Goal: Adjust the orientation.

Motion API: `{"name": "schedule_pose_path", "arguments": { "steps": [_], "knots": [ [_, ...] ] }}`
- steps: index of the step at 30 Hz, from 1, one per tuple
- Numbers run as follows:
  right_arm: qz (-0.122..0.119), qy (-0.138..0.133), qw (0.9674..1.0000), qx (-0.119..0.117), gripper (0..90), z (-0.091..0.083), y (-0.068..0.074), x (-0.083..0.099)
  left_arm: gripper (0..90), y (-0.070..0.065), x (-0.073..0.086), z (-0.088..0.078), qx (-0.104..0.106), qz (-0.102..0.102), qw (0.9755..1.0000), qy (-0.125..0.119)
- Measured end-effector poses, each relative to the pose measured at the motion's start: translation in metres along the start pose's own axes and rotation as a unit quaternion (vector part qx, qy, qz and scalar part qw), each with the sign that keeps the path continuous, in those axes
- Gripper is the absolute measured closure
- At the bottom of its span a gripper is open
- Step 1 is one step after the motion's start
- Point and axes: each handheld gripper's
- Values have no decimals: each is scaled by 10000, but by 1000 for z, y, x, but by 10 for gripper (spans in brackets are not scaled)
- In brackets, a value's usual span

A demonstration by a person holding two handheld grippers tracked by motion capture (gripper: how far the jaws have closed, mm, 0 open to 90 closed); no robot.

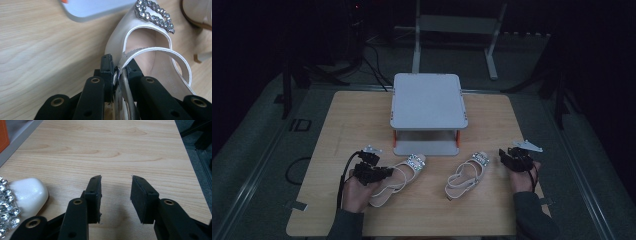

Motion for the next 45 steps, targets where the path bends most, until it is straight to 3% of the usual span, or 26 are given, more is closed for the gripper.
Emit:
{"name": "schedule_pose_path", "arguments": {
  "steps": [10, 24, 38, 41, 45],
  "knots": [
    [-21, 8, 10000, -8, 602, 1, 1, 0, 809, 22, 4, -21, -175, -598, 9970, -465],
    [12, 14, 10000, 2, 601, 2, 0, 0, 809, 39, 9, -27, -416, -1036, 9905, -805],
    [17, 32, 10000, 6, 600, 3, 0, 1, 808, 59, 16, -34, -839, -1678, 9744, -1240],
    [16, 42, 10000, 8, 600, 3, 1, 1, 808, 65, 14, -34, -852, -1868, 9697, -1323],
    [67, 33, 10000, 32, 600, 2, -1, 2, 808, 75, 4, -34, -1058, -1985, 9653, -1326]
  ]
}}
Point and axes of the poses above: each handheld gripper's, and its own axes: z roughly forward along the jaws, x roughly out of its underside, y roughly to its left, and after that the axes turned 5 degrees about x, right-handed
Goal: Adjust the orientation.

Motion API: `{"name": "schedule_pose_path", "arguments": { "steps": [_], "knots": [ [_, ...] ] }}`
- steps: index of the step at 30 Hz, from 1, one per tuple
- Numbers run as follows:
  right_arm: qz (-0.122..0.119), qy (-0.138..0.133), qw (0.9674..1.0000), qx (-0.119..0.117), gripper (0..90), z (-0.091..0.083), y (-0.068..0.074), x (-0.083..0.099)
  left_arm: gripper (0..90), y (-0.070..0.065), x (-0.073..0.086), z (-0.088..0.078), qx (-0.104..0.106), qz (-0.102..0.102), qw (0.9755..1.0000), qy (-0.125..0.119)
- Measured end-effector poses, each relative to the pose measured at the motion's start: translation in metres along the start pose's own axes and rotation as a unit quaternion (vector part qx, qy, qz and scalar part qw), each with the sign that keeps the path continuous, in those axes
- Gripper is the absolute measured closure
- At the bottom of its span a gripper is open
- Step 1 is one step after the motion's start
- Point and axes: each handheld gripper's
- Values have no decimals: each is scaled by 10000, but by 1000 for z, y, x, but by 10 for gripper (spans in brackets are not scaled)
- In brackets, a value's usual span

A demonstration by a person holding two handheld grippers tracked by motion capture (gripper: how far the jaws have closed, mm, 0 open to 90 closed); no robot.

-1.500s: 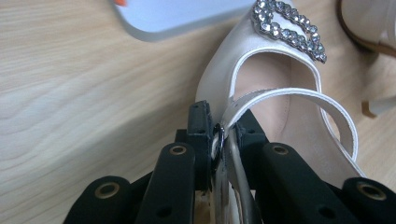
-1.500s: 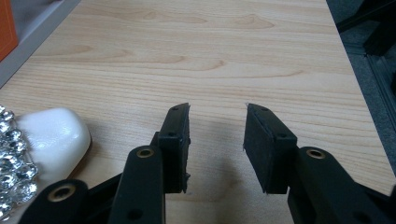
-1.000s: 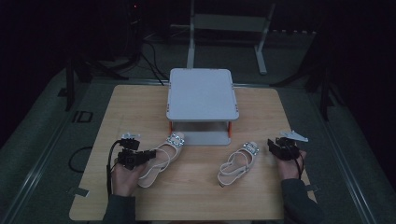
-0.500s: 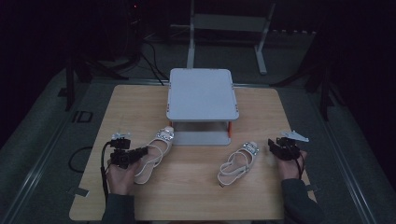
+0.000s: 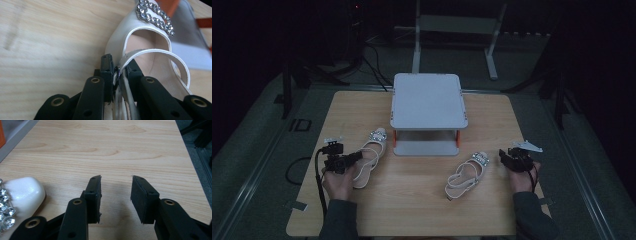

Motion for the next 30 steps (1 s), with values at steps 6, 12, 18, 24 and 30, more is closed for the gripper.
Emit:
{"name": "schedule_pose_path", "arguments": {
  "steps": [6, 12, 18, 24, 30],
  "knots": [
    [-10, 51, 10000, -3, 601, 2, 1, 1, 806, 9, -24, 12, -129, -328, 9994, -62],
    [-21, 43, 10000, -12, 601, 2, 1, 1, 806, 19, -45, 30, -268, -718, 9970, -41],
    [26, 70, 10000, -11, 601, 3, -2, 1, 805, 28, -54, 43, -576, -841, 9948, 82],
    [12, 89, 10000, -18, 601, 3, 0, 1, 805, 32, -56, 47, -706, -679, 9950, 219],
    [19, 127, 9999, -46, 592, 3, -1, 1, 689, 30, -62, 50, -715, 177, 9952, 637]
  ]
}}
Point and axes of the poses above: each handheld gripper's, and its own axes: z roughly forward along the jaws, x roughly out of its underside, y roughly to its left, and after that the axes turned 5 degrees about x, right-handed
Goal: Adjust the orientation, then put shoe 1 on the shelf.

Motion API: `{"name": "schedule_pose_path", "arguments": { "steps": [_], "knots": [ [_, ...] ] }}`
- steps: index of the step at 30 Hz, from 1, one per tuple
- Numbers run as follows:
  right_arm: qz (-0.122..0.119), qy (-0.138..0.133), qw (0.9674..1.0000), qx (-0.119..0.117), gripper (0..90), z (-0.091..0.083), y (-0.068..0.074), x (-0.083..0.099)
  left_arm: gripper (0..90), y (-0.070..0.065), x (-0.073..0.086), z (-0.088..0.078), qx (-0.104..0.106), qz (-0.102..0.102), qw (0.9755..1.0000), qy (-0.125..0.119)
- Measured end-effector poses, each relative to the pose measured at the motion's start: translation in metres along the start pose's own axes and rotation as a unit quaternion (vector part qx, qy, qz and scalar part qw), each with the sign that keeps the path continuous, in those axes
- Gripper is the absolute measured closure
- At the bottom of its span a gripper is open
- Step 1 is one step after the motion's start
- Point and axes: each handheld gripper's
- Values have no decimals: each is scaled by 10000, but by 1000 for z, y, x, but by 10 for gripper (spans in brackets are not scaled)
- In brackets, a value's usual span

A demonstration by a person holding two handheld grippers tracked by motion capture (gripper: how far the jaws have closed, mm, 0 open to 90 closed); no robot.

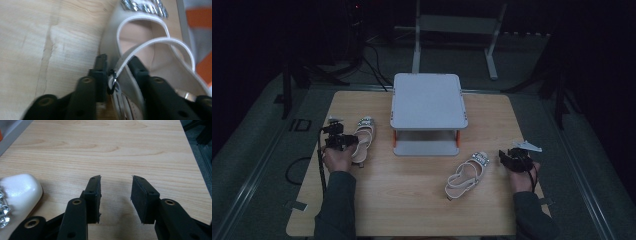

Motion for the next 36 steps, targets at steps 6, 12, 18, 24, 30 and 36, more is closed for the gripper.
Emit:
{"name": "schedule_pose_path", "arguments": {
  "steps": [6, 12, 18, 24, 30, 36],
  "knots": [
    [10, 95, 10000, -6, 589, 3, 0, 1, 578, 6, -14, 1, 164, 163, 9987, 456],
    [-19, 121, 9999, -22, 587, 3, 0, 1, 562, 6, -22, 4, 205, 342, 9968, 695],
    [-19, 114, 9999, -31, 585, 3, 0, 1, 551, 12, -24, 7, 451, 259, 9958, 753],
    [-46, 134, 9999, -55, 582, 4, 2, 1, 593, 14, -24, 8, 609, 182, 9949, 781],
    [-66, 124, 9999, -90, 577, 4, 3, 0, 673, 17, -26, 8, 650, -75, 9943, 843],
    [-75, 135, 9998, -95, 576, 4, 3, 0, 764, 18, -26, 7, 545, -304, 9941, 885]
  ]
}}
Point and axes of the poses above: each handheld gripper's, and its own axes: z roughly forward along the jaws, x roughly out of its underside, y roughly to its left, and after that the axes turned 5 degrees about x, right-handed
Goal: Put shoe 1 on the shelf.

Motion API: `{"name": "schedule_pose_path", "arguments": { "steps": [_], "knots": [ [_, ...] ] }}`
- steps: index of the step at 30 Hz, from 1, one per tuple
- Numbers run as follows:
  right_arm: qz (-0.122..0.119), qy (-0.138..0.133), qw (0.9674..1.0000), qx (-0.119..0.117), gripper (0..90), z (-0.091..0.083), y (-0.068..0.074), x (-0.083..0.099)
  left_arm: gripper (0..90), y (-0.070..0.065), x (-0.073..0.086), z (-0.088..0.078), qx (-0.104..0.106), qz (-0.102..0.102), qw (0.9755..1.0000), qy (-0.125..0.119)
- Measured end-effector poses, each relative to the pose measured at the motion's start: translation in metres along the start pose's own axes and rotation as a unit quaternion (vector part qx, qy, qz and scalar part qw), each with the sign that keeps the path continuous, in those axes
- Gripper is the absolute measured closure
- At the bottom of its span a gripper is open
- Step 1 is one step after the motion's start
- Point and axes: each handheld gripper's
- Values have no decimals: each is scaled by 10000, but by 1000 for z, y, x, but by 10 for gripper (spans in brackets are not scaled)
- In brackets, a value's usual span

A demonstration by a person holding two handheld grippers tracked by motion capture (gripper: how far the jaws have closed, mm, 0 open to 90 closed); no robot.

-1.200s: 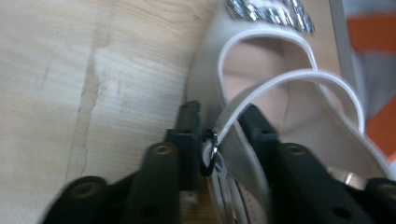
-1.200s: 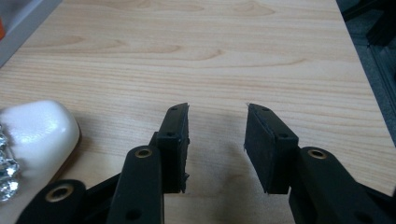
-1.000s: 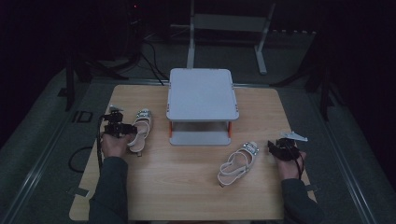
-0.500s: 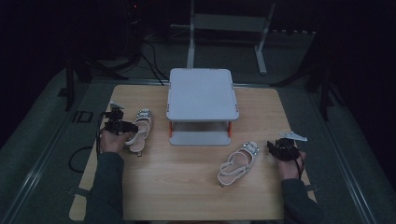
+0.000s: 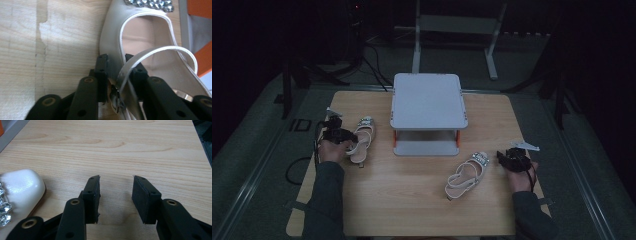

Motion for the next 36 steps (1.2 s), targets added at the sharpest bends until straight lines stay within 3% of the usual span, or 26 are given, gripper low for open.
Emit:
{"name": "schedule_pose_path", "arguments": {
  "steps": [9, 14, 21, 36],
  "knots": [
    [36, 9, 10000, 0, 576, 0, -1, 0, 817, -3, 1, -1, -126, -260, 9995, -96],
    [51, -1, 10000, -8, 577, 0, -2, 1, 817, -7, 1, -7, 34, -340, 9992, -220],
    [43, -3, 10000, -4, 577, 0, -2, 1, 816, -14, 2, -19, 203, -324, 9986, -371],
    [31, 2, 10000, -31, 578, 0, -1, 0, 815, -47, -12, -61, 444, -159, 9962, -738]
  ]
}}
Point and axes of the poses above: each handheld gripper's, and its own axes: z roughly forward along the jaws, x roughly out of its underside, y roughly to its left, and after that the axes turned 5 degrees about x, right-handed
